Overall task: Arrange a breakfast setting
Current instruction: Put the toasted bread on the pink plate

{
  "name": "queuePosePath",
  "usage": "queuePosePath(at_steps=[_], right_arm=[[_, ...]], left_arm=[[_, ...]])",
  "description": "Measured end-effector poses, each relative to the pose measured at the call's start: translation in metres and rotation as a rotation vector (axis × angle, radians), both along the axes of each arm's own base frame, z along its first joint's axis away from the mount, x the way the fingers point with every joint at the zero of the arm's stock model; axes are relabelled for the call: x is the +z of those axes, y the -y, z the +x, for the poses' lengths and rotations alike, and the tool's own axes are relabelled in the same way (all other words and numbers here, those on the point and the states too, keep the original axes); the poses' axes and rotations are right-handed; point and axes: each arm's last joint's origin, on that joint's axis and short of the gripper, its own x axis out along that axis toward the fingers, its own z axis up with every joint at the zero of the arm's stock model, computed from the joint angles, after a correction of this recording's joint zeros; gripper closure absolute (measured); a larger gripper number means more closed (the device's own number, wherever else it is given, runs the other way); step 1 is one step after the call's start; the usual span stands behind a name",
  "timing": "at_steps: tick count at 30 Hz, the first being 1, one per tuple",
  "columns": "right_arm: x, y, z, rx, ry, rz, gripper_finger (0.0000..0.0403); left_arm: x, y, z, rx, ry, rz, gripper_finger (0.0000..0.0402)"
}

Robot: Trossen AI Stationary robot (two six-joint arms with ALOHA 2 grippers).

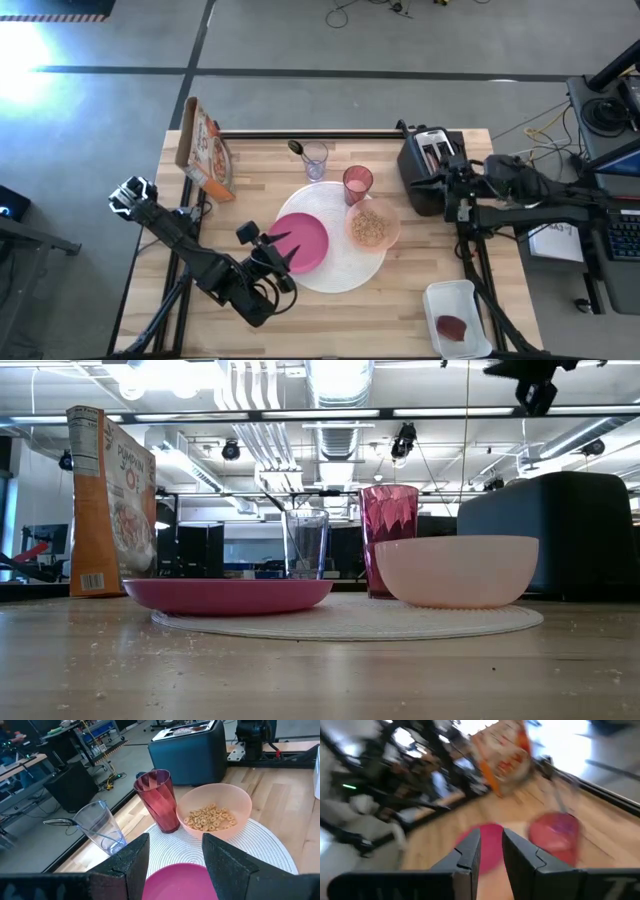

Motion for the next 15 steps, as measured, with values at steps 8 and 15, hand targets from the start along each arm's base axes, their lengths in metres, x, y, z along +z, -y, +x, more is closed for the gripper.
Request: queuePosePath(at_steps=[8, 15], right_arm=[[0.003, 0.005, -0.01, -0.261, -0.314, 0.118, 0.026], [0.007, 0.01, -0.013, -0.593, -0.48, 0.241, 0.0225]], left_arm=[[0.0, -0.001, 0.0, 0.006, 0.004, 0.006, 0.0235], [0.003, -0.003, -0.003, 0.008, 0.001, 0.016, 0.0235]])
